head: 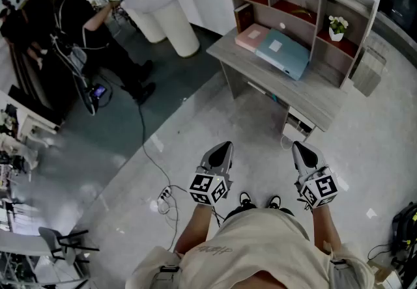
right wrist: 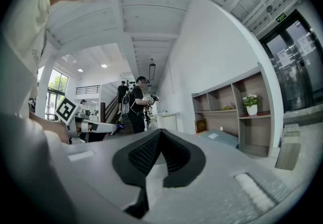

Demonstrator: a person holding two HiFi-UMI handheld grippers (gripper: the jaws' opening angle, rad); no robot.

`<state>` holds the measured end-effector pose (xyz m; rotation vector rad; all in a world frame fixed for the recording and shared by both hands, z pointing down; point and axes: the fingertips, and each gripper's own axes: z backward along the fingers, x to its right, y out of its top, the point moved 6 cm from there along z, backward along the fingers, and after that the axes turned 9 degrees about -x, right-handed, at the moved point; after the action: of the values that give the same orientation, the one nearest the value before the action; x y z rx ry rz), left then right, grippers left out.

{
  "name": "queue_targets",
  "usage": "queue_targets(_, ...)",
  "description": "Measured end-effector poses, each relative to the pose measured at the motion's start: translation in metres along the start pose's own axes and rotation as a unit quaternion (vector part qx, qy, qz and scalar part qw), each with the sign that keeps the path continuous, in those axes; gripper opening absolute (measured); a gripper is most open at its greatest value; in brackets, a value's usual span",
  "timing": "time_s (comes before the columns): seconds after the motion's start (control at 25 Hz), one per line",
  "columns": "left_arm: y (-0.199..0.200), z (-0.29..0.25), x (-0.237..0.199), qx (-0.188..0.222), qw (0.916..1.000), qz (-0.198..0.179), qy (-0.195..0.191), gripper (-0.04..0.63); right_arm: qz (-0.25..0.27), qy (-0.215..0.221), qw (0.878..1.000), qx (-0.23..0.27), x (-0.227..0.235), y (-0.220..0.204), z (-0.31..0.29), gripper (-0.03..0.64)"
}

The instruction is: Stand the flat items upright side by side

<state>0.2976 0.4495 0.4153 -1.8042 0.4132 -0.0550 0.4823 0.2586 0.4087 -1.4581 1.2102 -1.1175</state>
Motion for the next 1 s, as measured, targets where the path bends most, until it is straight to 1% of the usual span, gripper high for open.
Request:
queue_targets(0.2,0.002,0.008,0.001,0.006,0.9994,0.018,-0.029,0.011,0.01,0.005,1.0,-0.01,-0.011,0.0,-0.001,0.0)
queue_targets(0.4,-0.004,-0.003,0.001,-0.003,0.9992,0.009,-0.038,0.012,0.012,-0.003,1.0,0.001,-0.006,0.003,-0.006,0.0)
queue_targets(0.52,0.001,-0.004,-0.001,0.011,0.9987,0.013,-0.048,0.012,0.015,-0.011,1.0,-0.003,0.0,0.007,-0.012,0.002)
queue_targets(0.6,0.002,-0.002,-0.006,0.022,0.9986,0.02,-0.043,0.012,0.018,-0.009,1.0,-0.008,0.001,0.007,-0.019,0.002)
queue_targets(0.68,-0.001,-0.001,-0.014,0.024,0.9988,0.029,-0.031,0.013,0.02,0.002,1.0,-0.011,-0.001,0.008,-0.025,0.002)
queue_targets(0.8,-0.008,-0.004,-0.027,0.012,0.9992,0.036,-0.015,0.054,0.025,0.018,0.999,-0.008,-0.002,0.014,-0.031,0.002)
queue_targets(0.84,-0.01,-0.005,-0.03,0.007,0.9993,0.034,-0.01,0.075,0.024,0.023,0.999,-0.009,-0.002,0.015,-0.033,0.022)
queue_targets(0.92,-0.01,-0.006,-0.037,0.001,0.9998,0.022,-0.002,0.164,0.017,0.027,0.999,-0.011,-0.001,0.017,-0.038,0.183)
queue_targets(0.96,-0.008,-0.007,-0.04,0.0,0.9999,0.013,0.003,0.203,0.013,0.025,1.0,-0.012,0.0,0.018,-0.04,0.21)
queue_targets(1.0,-0.007,-0.008,-0.044,0.001,1.0,0.006,0.007,0.222,0.011,0.021,1.0,-0.014,0.001,0.017,-0.042,0.212)
